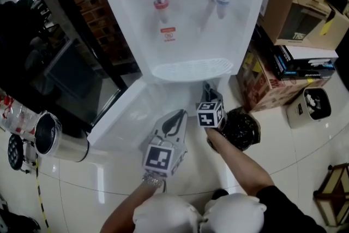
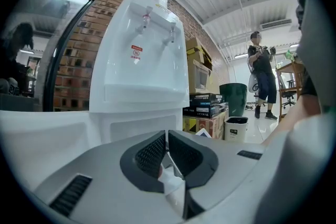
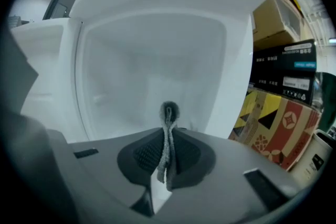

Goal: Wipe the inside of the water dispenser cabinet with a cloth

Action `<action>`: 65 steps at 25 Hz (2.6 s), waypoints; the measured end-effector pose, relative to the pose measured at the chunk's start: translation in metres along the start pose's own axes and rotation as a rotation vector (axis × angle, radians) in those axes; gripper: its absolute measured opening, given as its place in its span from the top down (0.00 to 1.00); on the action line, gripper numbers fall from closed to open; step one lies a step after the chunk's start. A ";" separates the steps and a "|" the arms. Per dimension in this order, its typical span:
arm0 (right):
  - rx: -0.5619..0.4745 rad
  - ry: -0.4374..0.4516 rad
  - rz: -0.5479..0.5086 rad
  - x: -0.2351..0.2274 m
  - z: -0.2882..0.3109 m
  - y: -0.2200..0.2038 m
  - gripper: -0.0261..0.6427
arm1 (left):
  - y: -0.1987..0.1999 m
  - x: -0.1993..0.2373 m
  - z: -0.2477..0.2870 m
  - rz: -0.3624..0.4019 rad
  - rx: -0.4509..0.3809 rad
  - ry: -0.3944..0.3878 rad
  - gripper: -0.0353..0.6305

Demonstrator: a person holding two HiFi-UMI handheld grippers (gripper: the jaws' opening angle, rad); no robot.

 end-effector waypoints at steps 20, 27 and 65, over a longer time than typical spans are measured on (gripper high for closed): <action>0.076 0.069 0.115 0.000 0.011 -0.010 0.93 | -0.003 0.000 0.002 -0.005 0.005 -0.002 0.92; -0.005 0.383 -0.492 0.087 0.031 0.002 0.93 | -0.005 0.008 -0.004 0.005 0.009 0.011 0.92; 0.039 0.664 -1.055 0.121 0.053 -0.030 0.93 | -0.021 0.025 -0.007 -0.016 0.050 0.046 0.92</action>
Point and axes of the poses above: the fingertips, and each gripper's own axes: z forward along the fingers, x to its left, y out of its top, the point moved 1 cm from there along -z, backward along the fingers, and after that the axes turned 10 degrees about z, right-handed, at the moved point
